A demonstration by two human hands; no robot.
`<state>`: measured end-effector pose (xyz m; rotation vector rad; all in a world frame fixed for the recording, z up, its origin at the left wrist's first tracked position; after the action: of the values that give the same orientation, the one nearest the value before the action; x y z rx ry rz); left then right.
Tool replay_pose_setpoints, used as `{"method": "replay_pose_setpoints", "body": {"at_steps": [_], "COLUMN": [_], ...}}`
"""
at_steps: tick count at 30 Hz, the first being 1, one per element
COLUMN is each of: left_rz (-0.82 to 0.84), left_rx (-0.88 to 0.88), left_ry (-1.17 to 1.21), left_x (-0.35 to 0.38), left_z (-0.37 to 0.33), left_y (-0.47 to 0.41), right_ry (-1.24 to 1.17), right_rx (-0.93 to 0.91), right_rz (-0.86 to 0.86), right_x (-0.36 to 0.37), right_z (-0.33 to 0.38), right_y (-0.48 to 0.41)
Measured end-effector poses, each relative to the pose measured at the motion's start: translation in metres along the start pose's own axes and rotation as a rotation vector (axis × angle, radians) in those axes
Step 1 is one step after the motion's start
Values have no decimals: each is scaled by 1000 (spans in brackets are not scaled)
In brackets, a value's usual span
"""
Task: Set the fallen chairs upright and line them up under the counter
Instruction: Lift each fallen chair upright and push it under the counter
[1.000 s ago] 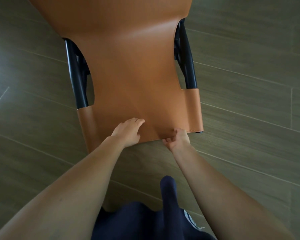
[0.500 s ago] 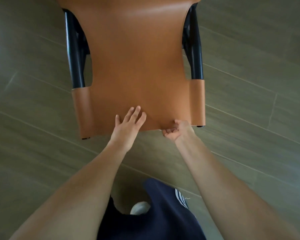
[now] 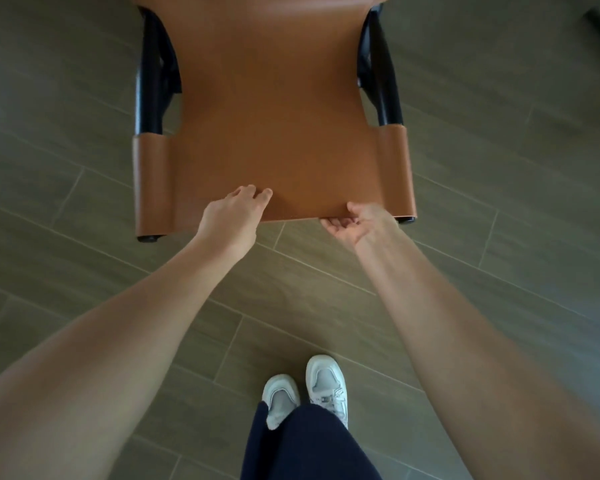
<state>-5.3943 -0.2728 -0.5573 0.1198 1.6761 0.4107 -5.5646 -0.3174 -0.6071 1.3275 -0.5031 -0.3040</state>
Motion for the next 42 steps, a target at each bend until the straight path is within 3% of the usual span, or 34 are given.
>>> {"method": "replay_pose_setpoints", "body": {"at_steps": [8, 12, 21, 26, 31, 42], "left_rz": [-102, -188, -253, -280, -362, -298], "left_rx": [13, -21, -95, -62, -128, -65], "left_ry": [-10, -147, -170, -203, -253, -292], "left_x": [-136, -221, -368, -428, -473, -526], "left_z": [11, 31, 60, 79, 91, 108], "left_y": [-14, -31, -115, -167, -194, -255], "right_ry": [-11, 27, 145, 306, 317, 361], "right_rx": [-3, 19, -266, -407, -463, -538], "right_rz": [32, 44, 71, 32, -14, -38], "right_x": [82, 137, 262, 325, 381, 448], "right_z": [56, 99, 193, 236, 275, 322], "right_y": [94, 140, 225, 251, 260, 261]}}
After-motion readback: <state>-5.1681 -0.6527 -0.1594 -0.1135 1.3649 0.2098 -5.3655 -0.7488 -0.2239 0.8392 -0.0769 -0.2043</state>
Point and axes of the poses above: each hand's wrist, its own y-axis away from the middle knuckle, its own x-axis out of the palm, z = x × y, the point moved 8 cm from there along -y, towards the middle knuckle, and after that the axes turned 2 degrees about -z, right-handed, at the moved point
